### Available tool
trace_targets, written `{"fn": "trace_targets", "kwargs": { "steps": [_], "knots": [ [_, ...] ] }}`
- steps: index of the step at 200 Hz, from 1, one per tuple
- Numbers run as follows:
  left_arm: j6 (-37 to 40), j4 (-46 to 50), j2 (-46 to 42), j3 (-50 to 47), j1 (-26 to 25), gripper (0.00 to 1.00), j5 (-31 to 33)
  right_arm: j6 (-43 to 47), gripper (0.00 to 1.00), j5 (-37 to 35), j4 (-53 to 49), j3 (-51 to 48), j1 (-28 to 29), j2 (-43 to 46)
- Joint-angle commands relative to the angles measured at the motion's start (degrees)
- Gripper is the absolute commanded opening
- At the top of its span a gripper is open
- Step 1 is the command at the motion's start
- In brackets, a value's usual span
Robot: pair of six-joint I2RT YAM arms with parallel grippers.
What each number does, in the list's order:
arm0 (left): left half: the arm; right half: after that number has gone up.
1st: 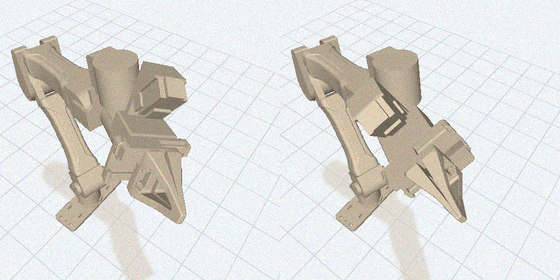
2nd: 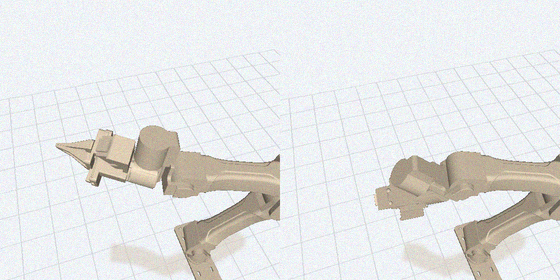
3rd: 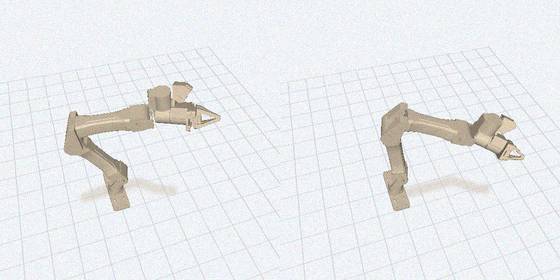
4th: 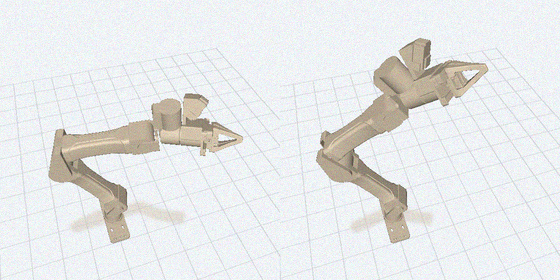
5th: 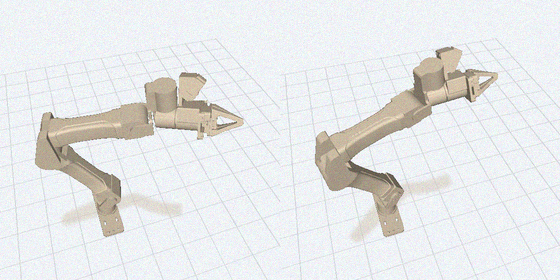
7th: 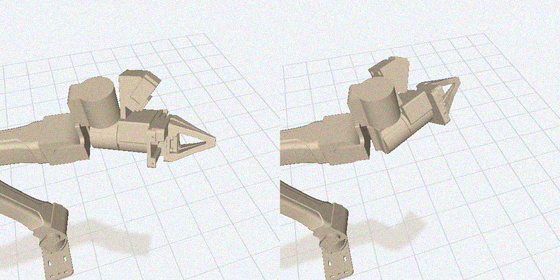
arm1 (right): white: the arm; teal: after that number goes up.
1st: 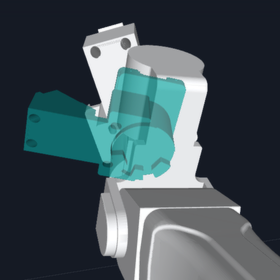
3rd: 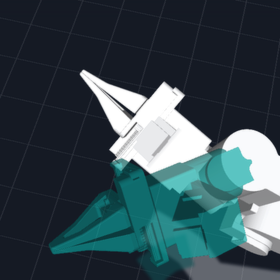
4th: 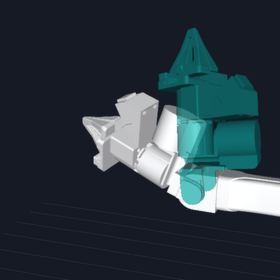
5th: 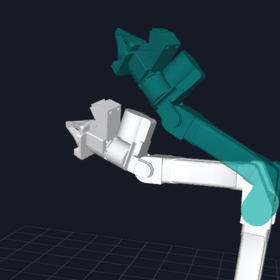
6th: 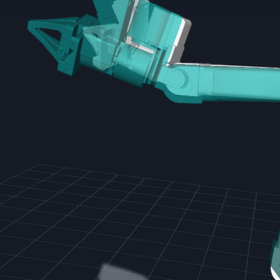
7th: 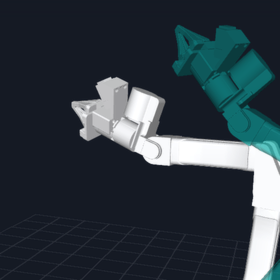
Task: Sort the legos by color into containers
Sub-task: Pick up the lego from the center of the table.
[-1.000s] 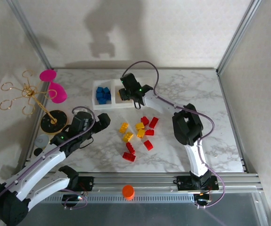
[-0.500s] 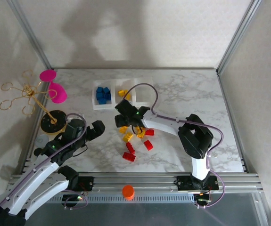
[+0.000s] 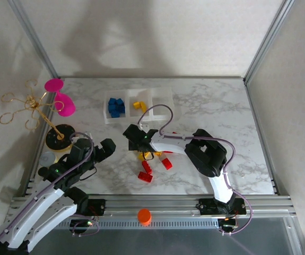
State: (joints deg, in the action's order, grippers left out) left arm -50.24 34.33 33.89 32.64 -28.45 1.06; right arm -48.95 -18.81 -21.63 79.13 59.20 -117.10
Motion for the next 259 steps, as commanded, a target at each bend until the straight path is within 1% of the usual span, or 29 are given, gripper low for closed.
{"fn": "trace_targets", "kwargs": {
  "steps": [1,29,69,103,148,199,236,259],
  "knots": [
    [-1.4,0.7,-0.2,-1.5,-0.4,1.00,1.1,-2.8,0.77,-3.7,-0.2,1.4,0.9,-2.3],
    [-1.9,0.5,0.0,-1.6,-0.4,1.00,1.2,-2.1,0.71,-4.1,0.9,2.0,1.1,-4.2],
    [-2.1,0.7,0.0,-1.4,-0.4,1.00,1.5,-1.1,0.58,-5.8,-0.1,3.3,1.1,-6.2],
    [-2.3,0.4,0.4,-1.3,-0.4,1.00,1.5,0.4,0.48,-6.4,-0.4,4.4,1.2,-7.2],
    [-2.2,0.1,0.8,-0.8,-0.4,1.00,1.5,1.9,0.35,-7.1,0.6,4.5,1.2,-6.1],
    [-1.9,-0.7,1.8,0.0,-0.4,1.00,1.1,4.4,0.32,-7.5,2.1,4.8,-0.4,-2.5],
    [-0.7,-3.6,4.5,0.6,-0.4,1.00,1.1,9.1,0.32,-9.5,4.5,6.6,-3.7,-0.9],
    [1.0,-6.7,7.2,0.9,-0.4,1.00,0.9,11.1,0.31,-8.9,4.8,9.4,-6.6,-1.4]
  ]
}}
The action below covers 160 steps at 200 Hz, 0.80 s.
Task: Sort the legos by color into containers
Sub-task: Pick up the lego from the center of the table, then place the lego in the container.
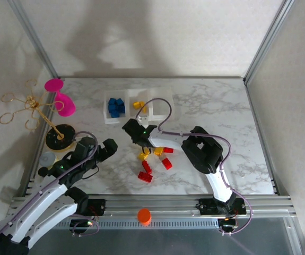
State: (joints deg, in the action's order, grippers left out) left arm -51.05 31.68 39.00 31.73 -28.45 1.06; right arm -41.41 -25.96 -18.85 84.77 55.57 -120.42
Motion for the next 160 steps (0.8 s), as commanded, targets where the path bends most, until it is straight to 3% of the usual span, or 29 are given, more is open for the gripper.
{"fn": "trace_targets", "kwargs": {
  "steps": [1,85,120,160],
  "knots": [
    [1.9,-4.2,2.3,1.8,-0.4,1.00,0.9,3.7,0.31,-1.8,2.2,3.8,-3.0,1.9],
    [5.9,-15.7,13.7,6.3,-0.4,1.00,4.0,16.1,0.33,-0.6,8.8,20.0,-10.6,-9.1],
    [6.2,-16.8,17.7,8.6,-0.4,1.00,4.9,18.7,0.50,1.4,5.4,29.9,-12.8,-14.8],
    [5.8,-17.3,17.4,8.5,-0.4,1.00,4.2,20.6,0.59,3.5,6.0,26.1,-12.5,-8.2]
  ]
}}
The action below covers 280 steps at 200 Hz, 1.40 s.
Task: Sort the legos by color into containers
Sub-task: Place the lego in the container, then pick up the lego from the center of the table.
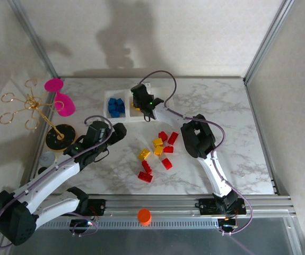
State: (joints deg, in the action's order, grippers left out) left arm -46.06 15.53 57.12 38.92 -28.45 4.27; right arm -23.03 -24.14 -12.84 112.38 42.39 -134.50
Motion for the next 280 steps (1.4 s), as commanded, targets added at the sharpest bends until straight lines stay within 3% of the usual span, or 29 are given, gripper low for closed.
{"fn": "trace_targets", "kwargs": {
  "steps": [1,29,121,206,253,280],
  "knots": [
    [0.8,-1.1,-0.7,1.3,-0.4,1.00,0.9,2.3,0.59,1.8,0.0,-1.8,0.7,6.1],
    [1.0,-0.7,-3.3,0.6,-0.5,1.00,0.0,2.7,0.63,4.0,3.0,-10.9,2.0,14.4],
    [-0.6,5.4,-11.2,-3.4,-4.7,1.00,-2.7,-6.3,0.77,9.4,-4.3,-36.9,4.5,32.6],
    [-5.6,5.1,-15.4,-10.0,-10.9,1.00,-1.4,-13.2,0.82,9.5,-8.4,-46.5,9.9,32.8],
    [-7.3,5.2,-16.4,-11.1,-11.7,1.00,-1.2,-15.7,0.81,6.8,-11.4,-47.3,10.6,32.0],
    [-7.3,5.1,-16.5,-11.3,-11.7,1.00,-0.8,-16.1,0.75,8.1,-10.7,-47.3,11.2,31.3]
  ]
}}
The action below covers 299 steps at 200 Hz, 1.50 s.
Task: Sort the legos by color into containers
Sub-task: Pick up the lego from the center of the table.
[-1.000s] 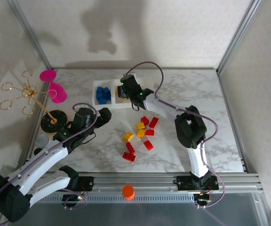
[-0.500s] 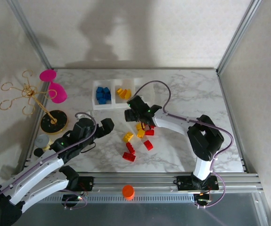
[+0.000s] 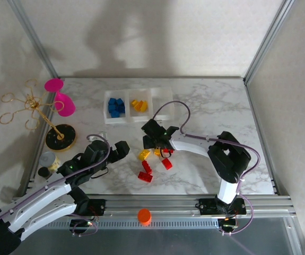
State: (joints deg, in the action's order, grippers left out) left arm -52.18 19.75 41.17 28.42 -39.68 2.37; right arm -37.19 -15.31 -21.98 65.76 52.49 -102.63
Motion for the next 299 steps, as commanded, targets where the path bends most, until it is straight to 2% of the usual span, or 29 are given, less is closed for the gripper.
{"fn": "trace_targets", "kwargs": {
  "steps": [1,47,84,122,171,204,238,257,299],
  "knots": [
    [-1.2,0.9,-0.6,-0.8,-0.5,1.00,1.1,-1.9,0.75,-0.7,-1.6,-0.5,1.1,-0.6],
    [-1.7,2.7,-1.1,-0.3,-0.6,1.00,2.6,-1.6,0.70,-2.0,-2.5,3.1,2.2,-4.1],
    [-1.8,3.9,-1.9,0.1,-0.5,1.00,3.6,-1.1,0.71,-2.6,-3.3,6.2,2.5,-4.4],
    [-2.0,3.6,-2.1,0.1,-0.6,0.99,4.2,-3.1,0.74,-6.9,-6.8,5.7,2.5,-3.9],
    [-1.6,3.6,-1.0,0.8,-0.5,1.00,4.4,-3.3,0.73,-5.4,-5.1,7.1,2.4,-7.2],
    [-1.8,4.4,-1.9,0.7,-0.5,1.00,4.9,-2.3,0.67,-5.5,-3.8,9.8,2.2,-10.1],
    [-2.0,4.7,-2.6,0.8,-0.6,1.00,5.3,-1.0,0.55,-7.5,-3.0,11.6,2.2,-11.5],
    [-1.9,4.7,-2.4,1.0,-0.6,1.00,5.4,-0.7,0.48,-7.9,-2.9,11.8,2.1,-10.9],
    [-1.6,3.6,-1.5,1.3,-0.6,1.00,5.4,1.4,0.40,-7.3,-1.4,12.1,1.7,-8.2]
  ]
}}
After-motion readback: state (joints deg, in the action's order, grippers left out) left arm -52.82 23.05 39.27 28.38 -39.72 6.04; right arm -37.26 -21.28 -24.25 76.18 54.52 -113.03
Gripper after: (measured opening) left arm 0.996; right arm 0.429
